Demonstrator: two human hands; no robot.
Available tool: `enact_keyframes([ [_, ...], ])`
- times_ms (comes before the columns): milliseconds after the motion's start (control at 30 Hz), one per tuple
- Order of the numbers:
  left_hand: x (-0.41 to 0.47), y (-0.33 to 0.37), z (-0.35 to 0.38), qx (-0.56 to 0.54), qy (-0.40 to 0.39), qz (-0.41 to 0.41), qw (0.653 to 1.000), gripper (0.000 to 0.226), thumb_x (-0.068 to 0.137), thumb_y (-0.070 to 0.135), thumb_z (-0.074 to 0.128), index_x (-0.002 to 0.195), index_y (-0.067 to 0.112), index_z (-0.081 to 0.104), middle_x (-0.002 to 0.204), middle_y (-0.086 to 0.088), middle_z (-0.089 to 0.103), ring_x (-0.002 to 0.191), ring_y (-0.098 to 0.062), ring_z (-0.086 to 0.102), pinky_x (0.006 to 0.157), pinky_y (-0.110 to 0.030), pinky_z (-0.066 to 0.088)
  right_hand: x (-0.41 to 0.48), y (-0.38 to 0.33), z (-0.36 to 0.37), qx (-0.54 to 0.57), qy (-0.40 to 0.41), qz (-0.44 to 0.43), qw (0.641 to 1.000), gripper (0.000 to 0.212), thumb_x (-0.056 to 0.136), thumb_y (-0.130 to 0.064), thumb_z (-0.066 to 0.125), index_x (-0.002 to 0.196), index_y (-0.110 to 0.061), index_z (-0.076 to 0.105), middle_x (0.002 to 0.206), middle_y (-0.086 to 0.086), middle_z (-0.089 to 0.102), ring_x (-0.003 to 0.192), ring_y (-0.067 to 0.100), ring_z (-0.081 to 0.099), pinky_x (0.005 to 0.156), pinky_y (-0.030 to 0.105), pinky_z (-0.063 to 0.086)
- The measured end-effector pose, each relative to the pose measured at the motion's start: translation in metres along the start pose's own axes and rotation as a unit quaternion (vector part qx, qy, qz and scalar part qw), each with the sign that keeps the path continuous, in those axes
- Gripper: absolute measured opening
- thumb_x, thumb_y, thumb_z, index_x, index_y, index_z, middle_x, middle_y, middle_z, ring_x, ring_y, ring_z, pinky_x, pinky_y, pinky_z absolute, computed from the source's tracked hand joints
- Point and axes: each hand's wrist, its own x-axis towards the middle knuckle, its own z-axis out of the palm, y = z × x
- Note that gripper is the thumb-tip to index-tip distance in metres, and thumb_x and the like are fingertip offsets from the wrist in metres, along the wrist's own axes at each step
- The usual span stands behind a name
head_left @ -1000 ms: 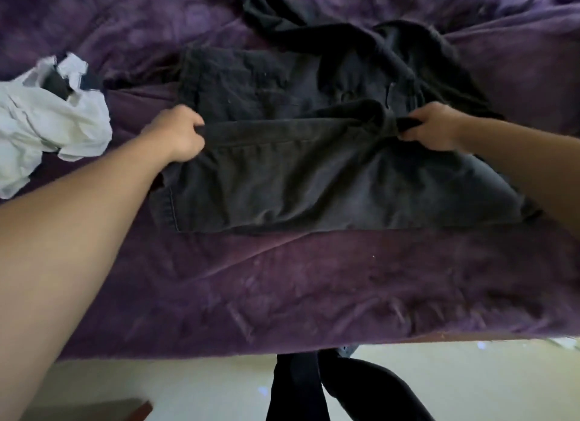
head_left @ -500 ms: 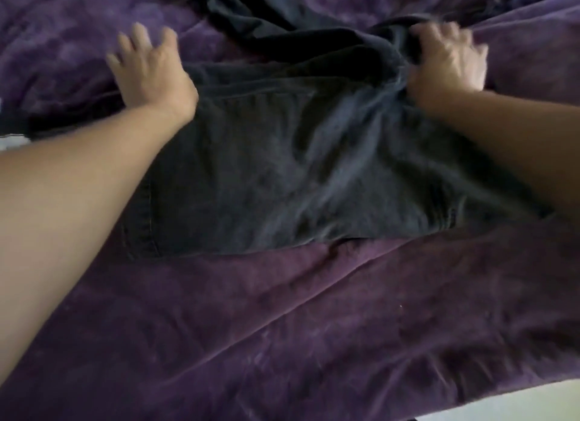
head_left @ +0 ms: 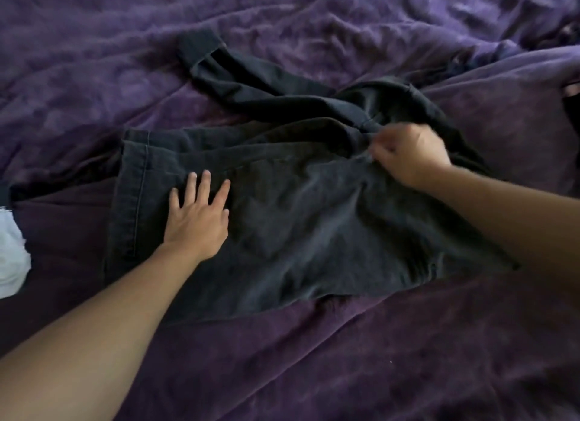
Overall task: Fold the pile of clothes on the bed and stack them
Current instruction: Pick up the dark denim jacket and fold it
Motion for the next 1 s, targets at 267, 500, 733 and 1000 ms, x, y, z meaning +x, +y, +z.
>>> enact_keyframes([
  [267, 0.009, 0.003, 0.011, -0.018, -0.011, -0.022, 1.000, 0.056, 0.100, 0.040, 0.024, 0.152, 0.032, 0.004, 0.161, -0.006, -0.005, 0.147, -0.027, -0.007, 0.117, -0.053, 0.006, 0.139, -0.009, -0.008, -0.013, 0.028, 0.048, 0.998, 0.047, 0.084, -0.033, 0.063, 0.126, -0.012, 0.059, 0.130, 0.017, 0.058, 0.120, 0.036, 0.051, 0.101, 0.038, 0.040],
  [500, 0.018, 0.003, 0.015, -0.033, -0.026, -0.030, 0.999, 0.056, 0.099, 0.038, 0.030, 0.151, 0.034, 0.008, 0.161, -0.004, -0.005, 0.148, -0.024, -0.009, 0.117, -0.051, 0.004, 0.199, -0.043, 0.064, -0.040, -0.132, 0.021, 0.990, 0.079, 0.076, -0.052, 0.073, 0.133, -0.004, 0.046, 0.134, 0.023, 0.051, 0.121, 0.039, 0.051, 0.095, 0.040, 0.043],
  [733, 0.035, -0.002, -0.027, -0.155, -0.098, -0.056, 0.981, 0.049, 0.095, 0.045, 0.047, 0.142, 0.036, 0.036, 0.158, 0.003, 0.018, 0.147, -0.017, 0.009, 0.118, -0.046, 0.013, 0.180, -0.053, 0.012, 0.079, -0.006, -0.098, 0.992, 0.039, 0.087, -0.035, 0.060, 0.123, -0.020, 0.063, 0.117, 0.014, 0.065, 0.110, 0.033, 0.060, 0.092, 0.040, 0.049],
  [1000, 0.081, -0.009, -0.111, -0.737, -0.041, -0.338, 0.584, 0.085, 0.079, 0.085, 0.020, 0.134, 0.026, 0.048, 0.104, -0.018, 0.069, 0.100, -0.030, 0.065, 0.085, -0.044, 0.045, -0.029, -0.015, -0.013, -0.068, -0.049, -0.461, 0.883, 0.049, 0.079, -0.028, 0.067, 0.128, -0.027, 0.063, 0.083, 0.003, 0.061, 0.068, 0.026, 0.062, 0.050, 0.033, 0.050],
])
